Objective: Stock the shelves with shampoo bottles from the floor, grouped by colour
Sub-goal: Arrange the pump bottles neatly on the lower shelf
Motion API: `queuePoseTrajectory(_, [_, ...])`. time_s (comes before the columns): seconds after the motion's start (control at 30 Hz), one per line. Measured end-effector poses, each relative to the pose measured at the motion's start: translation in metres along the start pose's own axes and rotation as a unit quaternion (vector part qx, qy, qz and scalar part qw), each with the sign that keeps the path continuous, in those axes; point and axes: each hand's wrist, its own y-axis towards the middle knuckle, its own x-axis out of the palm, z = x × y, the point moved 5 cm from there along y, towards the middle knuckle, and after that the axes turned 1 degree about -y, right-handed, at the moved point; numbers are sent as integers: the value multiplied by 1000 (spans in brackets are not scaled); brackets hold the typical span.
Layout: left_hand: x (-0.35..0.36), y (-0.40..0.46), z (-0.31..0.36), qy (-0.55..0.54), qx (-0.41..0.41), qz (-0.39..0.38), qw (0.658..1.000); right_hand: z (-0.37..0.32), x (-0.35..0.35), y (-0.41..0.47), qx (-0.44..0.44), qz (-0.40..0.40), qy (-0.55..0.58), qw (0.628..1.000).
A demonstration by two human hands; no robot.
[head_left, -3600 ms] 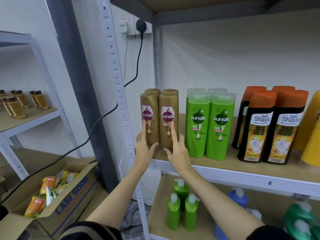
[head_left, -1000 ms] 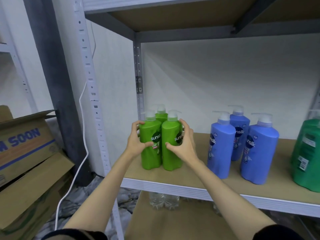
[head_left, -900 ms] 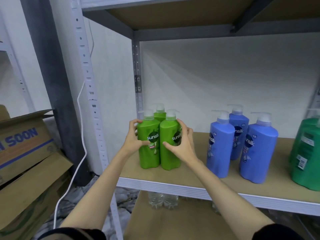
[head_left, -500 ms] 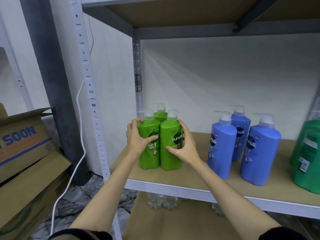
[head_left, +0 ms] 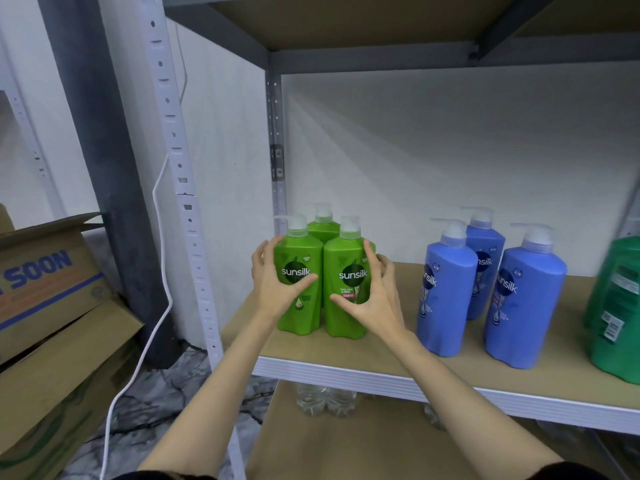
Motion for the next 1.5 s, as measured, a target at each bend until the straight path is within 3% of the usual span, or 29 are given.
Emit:
queuePoseTrajectory(0.2, [14,-10,-4,125,20,17,992,3,4,-4,-3,-33,87,996])
queuePoseTrajectory(0.47, [4,-4,-9,30,47,-36,998,2,9,-9,7,5,63,998])
queuePoseTrajectory(0.7, [5,-5,-9,29,43,-50,997,-1,9,-11,12,27,38,999])
queuePoseTrajectory(0.87, [5,-5,-5,37,29,-63,997,-8,7,-14,17,0,49,999])
queuePoseTrajectory(1.0, [9,-17,8,95,19,21,995,-5,-12,-29,11,1,49,999])
queuePoseTrajectory(1.13, [36,-57,40,115,131,114,978,10,-43,-59,16,67,30,997])
queuePoseTrajectory(1.2, [64,-79,56,91,185,86,975,22,-62,-76,9,111,15,994])
queuePoseTrajectory(1.3, [105,-99,74,38,193,-36,980,40,-98,-95,6,170,-34,985])
queuePoseTrajectory(1.43, [145,-100,87,-42,123,-155,979,62,-150,-99,25,274,-144,950])
queuePoseTrajectory(1.5, [160,-90,87,-78,51,-210,973,70,-167,-94,49,284,-176,941])
